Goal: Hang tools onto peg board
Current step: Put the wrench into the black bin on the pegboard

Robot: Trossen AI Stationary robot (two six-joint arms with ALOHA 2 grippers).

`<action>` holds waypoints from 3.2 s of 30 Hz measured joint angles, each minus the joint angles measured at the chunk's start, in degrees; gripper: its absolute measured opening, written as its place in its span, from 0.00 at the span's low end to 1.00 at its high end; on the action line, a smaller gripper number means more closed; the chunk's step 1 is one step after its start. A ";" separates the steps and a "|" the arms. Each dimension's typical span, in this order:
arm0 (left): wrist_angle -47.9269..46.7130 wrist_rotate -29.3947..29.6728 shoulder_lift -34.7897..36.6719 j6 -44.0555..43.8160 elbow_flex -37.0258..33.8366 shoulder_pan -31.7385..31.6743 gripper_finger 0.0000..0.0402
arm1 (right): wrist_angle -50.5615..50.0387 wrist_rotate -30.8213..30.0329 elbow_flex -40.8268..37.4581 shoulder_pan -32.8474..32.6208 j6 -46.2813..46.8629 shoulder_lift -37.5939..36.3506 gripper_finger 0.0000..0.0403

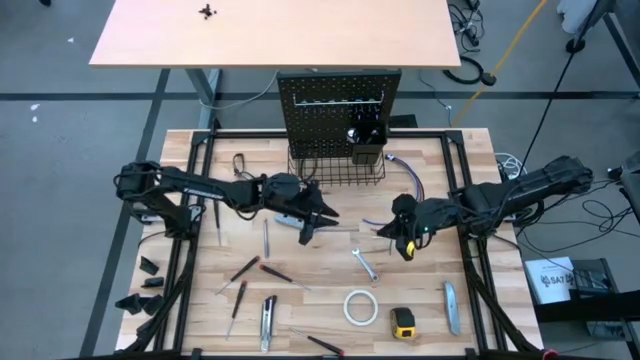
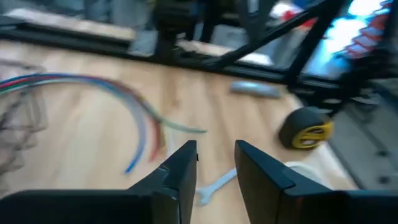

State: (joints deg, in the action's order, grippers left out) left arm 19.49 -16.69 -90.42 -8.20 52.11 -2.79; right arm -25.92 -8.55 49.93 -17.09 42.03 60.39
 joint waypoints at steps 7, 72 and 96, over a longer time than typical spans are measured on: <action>3.36 2.56 -6.04 -0.63 0.88 4.20 0.22 | -6.89 -1.08 0.00 -6.15 6.33 3.71 0.00; 10.50 18.74 -4.15 -6.55 -10.95 15.95 0.29 | -8.60 -22.13 13.79 -17.24 26.97 53.89 0.07; 17.72 18.01 -6.70 -8.06 -10.95 16.78 0.29 | -3.20 -20.03 10.83 -15.20 31.03 46.84 0.01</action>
State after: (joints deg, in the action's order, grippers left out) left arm 37.21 1.32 -97.12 -16.26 41.17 13.99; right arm -29.12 -28.58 60.76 -32.29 73.06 107.23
